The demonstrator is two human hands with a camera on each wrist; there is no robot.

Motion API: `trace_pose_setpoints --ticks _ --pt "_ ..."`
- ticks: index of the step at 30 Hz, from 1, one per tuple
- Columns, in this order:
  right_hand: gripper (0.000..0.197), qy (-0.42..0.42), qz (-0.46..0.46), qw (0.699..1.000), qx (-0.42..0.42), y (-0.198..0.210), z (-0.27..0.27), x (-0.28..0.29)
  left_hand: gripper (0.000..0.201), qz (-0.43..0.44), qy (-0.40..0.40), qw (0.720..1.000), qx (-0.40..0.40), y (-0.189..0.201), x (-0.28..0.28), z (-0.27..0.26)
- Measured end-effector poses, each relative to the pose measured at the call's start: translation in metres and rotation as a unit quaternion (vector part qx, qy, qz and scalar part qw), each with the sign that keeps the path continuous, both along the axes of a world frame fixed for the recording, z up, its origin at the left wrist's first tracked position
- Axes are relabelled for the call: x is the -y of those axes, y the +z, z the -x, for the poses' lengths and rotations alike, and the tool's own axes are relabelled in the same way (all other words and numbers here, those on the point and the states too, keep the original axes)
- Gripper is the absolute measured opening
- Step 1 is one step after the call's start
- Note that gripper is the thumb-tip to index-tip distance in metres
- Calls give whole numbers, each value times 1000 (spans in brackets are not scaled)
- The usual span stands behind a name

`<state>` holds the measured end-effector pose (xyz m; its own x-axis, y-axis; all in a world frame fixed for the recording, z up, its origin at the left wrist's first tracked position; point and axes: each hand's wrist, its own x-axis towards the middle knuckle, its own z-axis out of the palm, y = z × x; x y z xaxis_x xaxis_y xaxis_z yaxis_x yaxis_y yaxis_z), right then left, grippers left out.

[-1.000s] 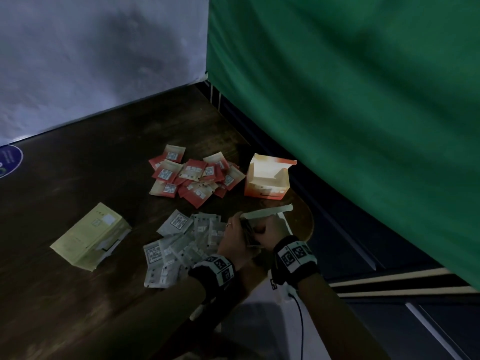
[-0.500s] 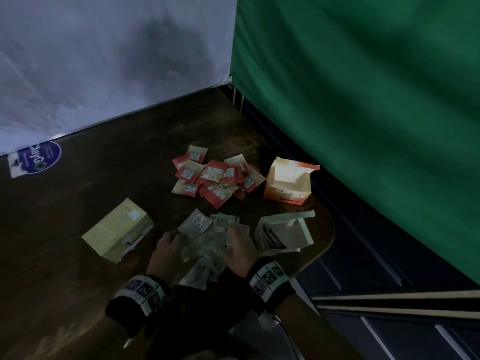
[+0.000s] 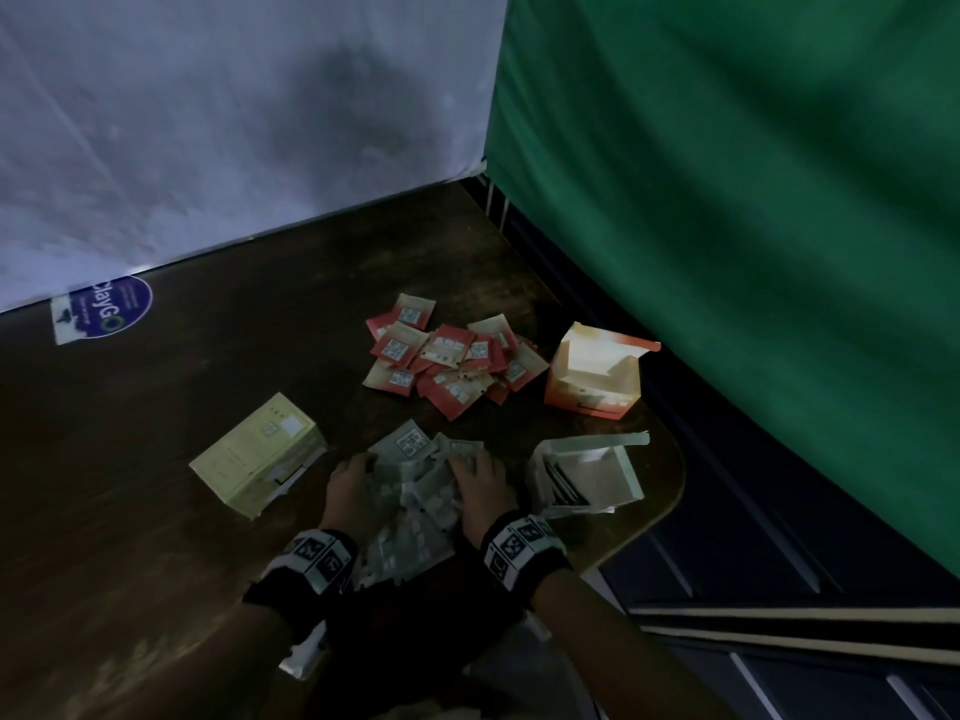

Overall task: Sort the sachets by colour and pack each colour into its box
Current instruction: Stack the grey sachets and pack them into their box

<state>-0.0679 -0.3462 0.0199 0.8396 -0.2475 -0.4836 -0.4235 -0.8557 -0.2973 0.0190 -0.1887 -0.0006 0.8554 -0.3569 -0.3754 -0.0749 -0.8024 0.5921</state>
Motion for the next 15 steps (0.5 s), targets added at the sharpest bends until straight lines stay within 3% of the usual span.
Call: trace_pose_setpoints --ticks 2,4,6,9,11,12,15 --pt "52 -31 -33 999 23 4 1 5 72 -5 -10 1000 -6 3 2 0" --pt "56 -101 -98 989 53 12 1 11 75 -17 -13 1000 -20 7 3 -2" --pt "64 -196 -152 965 85 20 4 18 77 -35 -14 999 -25 11 4 -3" --pt "46 -263 -185 933 161 25 10 23 66 -16 -12 1000 16 22 9 -1" --pt "44 -301 -266 894 197 28 12 23 42 55 4 998 33 37 19 4" --pt "43 -326 -312 871 196 34 12 21 34 91 11 996 3 47 24 6" --pt "31 -398 -445 782 178 43 7 18 33 167 -15 979 -112 68 36 14"
